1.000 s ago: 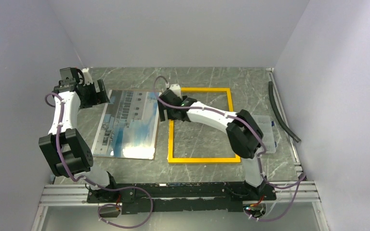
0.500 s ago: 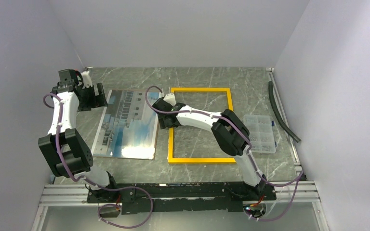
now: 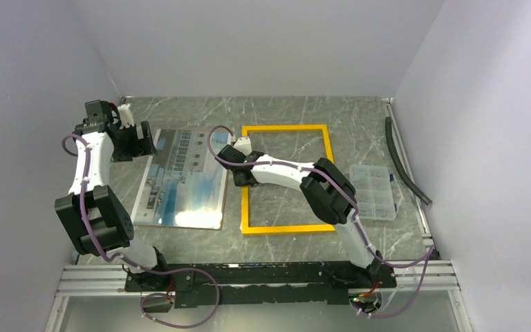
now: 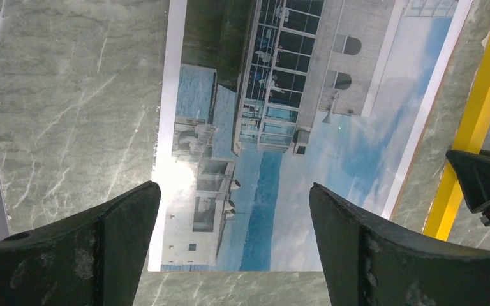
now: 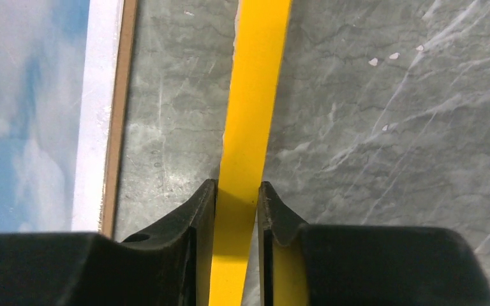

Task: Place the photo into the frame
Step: Turn over the photo frame at the center of the board, then adjust the photo frame at the center of the board.

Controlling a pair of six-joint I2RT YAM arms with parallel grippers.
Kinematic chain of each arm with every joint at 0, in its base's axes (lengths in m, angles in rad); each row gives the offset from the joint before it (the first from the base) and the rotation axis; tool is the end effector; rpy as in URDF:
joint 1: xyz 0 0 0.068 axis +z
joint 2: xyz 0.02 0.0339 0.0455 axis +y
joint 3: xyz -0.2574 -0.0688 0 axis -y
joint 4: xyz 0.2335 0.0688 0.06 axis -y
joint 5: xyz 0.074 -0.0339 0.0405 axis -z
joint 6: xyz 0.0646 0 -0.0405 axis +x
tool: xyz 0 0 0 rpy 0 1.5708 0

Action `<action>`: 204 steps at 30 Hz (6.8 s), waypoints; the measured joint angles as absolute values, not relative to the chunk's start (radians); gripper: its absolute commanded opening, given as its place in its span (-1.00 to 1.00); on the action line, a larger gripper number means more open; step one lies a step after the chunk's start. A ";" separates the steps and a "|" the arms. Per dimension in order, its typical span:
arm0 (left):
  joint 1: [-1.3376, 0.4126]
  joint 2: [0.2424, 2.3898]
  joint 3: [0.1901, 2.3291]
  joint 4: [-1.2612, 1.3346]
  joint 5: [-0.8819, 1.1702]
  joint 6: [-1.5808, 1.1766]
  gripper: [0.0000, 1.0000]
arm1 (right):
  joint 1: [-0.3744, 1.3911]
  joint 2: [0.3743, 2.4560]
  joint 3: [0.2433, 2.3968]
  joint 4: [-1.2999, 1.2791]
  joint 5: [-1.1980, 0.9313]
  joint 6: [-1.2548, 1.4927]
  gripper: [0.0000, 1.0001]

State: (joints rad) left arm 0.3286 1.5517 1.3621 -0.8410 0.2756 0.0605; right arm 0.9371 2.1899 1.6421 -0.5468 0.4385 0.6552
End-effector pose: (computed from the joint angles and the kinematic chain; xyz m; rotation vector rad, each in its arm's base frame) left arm 0.3140 0.0885 0.2690 -0.2441 2.5434 -0.2107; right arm 0.2949 0.3550 0.1350 -0.2176 2.4970 0.0440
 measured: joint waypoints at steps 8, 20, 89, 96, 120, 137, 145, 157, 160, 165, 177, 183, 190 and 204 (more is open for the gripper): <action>0.329 1.552 1.356 -0.849 0.316 0.080 0.89 | 0.937 2.176 1.693 -0.580 0.398 0.693 -0.86; 0.247 1.530 1.330 -0.871 0.406 0.097 0.89 | 0.920 1.956 1.937 -0.596 0.174 0.851 -0.86; -0.441 1.762 1.908 -0.877 0.297 -0.088 0.88 | 0.451 1.405 1.443 -0.490 -0.538 0.984 0.50; -0.441 1.720 1.719 -0.851 0.212 -0.040 0.88 | 0.435 1.405 1.569 -0.750 -0.418 0.802 0.33; -0.435 1.676 1.285 -0.711 0.029 0.189 0.81 | 0.321 1.223 1.221 -0.871 -0.169 0.559 -0.70; -0.398 1.710 1.300 -0.704 0.049 0.197 0.81 | 0.323 1.323 1.011 -0.789 0.079 0.452 -0.63; -0.356 1.662 1.303 -0.709 0.056 0.198 0.82 | 0.327 1.375 0.959 -0.774 0.175 0.444 -0.62; -0.318 1.628 1.310 -0.733 0.077 0.198 0.81 | 0.336 1.516 0.918 -0.699 0.255 0.455 -0.38; -0.304 1.612 1.320 -0.743 0.090 0.198 0.82 | 0.337 1.541 0.912 -0.681 0.265 0.464 -0.26; -0.279 1.594 1.330 -0.751 0.097 0.199 0.82 | 0.337 1.570 0.894 -0.656 0.288 0.481 0.07; -0.137 1.592 1.413 -0.834 0.153 0.206 0.87 | 0.448 1.538 0.978 -0.699 0.360 0.547 0.99; 0.011 1.592 1.432 -0.875 0.155 0.212 0.89 | 0.700 1.633 1.301 -0.667 0.361 0.589 0.99; 0.199 1.586 1.429 -0.914 0.153 0.225 0.89 | 0.869 2.007 1.620 -0.607 0.319 0.596 0.99; 0.379 1.535 1.339 -0.909 0.142 0.281 0.89 | 0.942 2.205 1.692 -0.607 0.302 0.583 0.57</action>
